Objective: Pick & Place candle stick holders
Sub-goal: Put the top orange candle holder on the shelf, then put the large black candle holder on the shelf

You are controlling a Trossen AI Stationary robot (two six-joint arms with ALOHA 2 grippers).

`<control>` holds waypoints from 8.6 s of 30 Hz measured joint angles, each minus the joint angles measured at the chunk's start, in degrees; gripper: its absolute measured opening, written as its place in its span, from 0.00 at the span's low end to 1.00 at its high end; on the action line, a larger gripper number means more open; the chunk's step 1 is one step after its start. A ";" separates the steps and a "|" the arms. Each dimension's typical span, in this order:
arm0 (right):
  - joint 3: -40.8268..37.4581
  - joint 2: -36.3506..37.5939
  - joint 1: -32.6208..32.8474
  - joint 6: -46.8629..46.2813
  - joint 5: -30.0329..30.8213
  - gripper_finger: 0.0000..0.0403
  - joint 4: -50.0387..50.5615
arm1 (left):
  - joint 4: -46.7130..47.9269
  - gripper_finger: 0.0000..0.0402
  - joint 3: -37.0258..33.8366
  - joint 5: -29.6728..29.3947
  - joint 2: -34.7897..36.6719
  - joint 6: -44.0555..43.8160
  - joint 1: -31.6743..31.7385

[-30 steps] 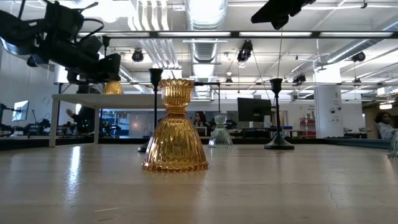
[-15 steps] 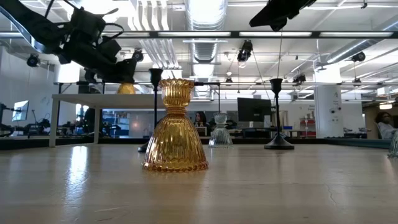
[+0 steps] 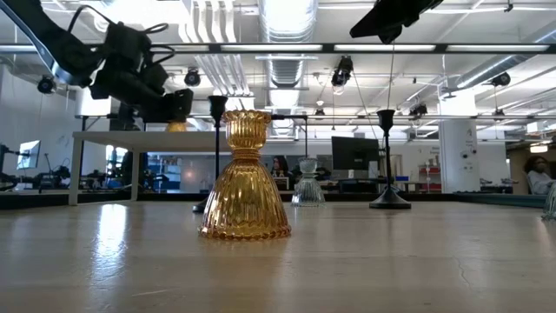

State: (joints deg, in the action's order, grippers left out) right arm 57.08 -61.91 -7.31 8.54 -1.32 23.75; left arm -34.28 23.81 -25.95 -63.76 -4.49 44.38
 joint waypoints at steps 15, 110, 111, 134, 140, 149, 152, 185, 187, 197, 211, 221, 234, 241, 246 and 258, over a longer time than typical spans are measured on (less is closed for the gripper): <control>0.00 0.02 0.00 0.04 0.00 0.04 -0.04 | -2.38 0.29 -0.07 -3.18 -1.88 -0.53 0.11; 3.20 -0.09 0.90 -3.84 7.34 0.08 -0.14 | 7.94 0.67 -7.81 17.92 28.70 -8.21 -41.44; 4.04 -0.11 1.45 -4.67 7.30 0.10 1.67 | 8.05 0.67 -7.82 19.45 28.14 -7.65 -41.45; 6.18 0.13 29.27 -36.84 5.78 0.47 34.63 | 4.30 0.67 -5.31 47.91 18.95 -1.74 -41.70; 3.09 0.30 38.27 -51.22 6.78 0.45 34.73 | 4.25 0.67 -4.54 47.78 18.99 -1.57 -41.70; -4.15 0.24 50.53 -68.77 15.12 0.45 25.22 | 3.75 0.67 -4.06 47.66 18.97 3.63 -41.63; -6.52 -0.23 53.83 -70.75 17.85 0.45 18.38 | 2.80 0.67 -3.36 47.45 18.99 5.53 -41.62; 1.73 -15.34 58.29 -71.80 26.24 0.42 11.47 | 2.75 0.67 -1.31 46.93 18.97 10.82 -41.40; 1.30 -15.34 58.29 -74.86 24.47 0.44 13.72 | 2.74 0.67 -1.31 46.93 18.97 10.80 -41.40; 0.55 -15.34 58.71 -80.14 17.71 0.45 14.94 | 2.75 0.67 -1.31 46.88 18.97 10.71 -41.38; 0.57 -15.34 58.69 -74.38 22.23 0.45 9.69 | 2.60 0.67 -1.31 46.86 18.97 10.71 -41.38; 0.61 -15.34 58.66 -70.23 25.74 0.37 8.48 | 2.60 0.67 -1.31 46.86 18.97 10.71 -41.38; 0.65 -15.34 58.53 -62.89 31.46 0.04 8.21 | 2.60 0.67 -1.31 46.84 18.97 10.53 -41.38; 0.66 -14.61 55.47 -54.16 34.75 0.03 8.66 | 2.34 0.67 -1.31 44.90 18.97 10.64 -41.35; 1.57 -10.40 48.16 -42.95 30.61 0.03 9.23 | 2.36 0.67 -1.29 40.57 18.74 10.41 -41.35; 16.33 -7.83 24.51 -14.53 3.54 0.02 9.04 | 3.20 0.67 0.95 40.55 15.38 7.15 -41.35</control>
State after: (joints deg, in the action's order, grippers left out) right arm 73.41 -69.74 17.20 -5.99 2.22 32.79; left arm -31.08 24.76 14.60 -48.39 2.66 3.03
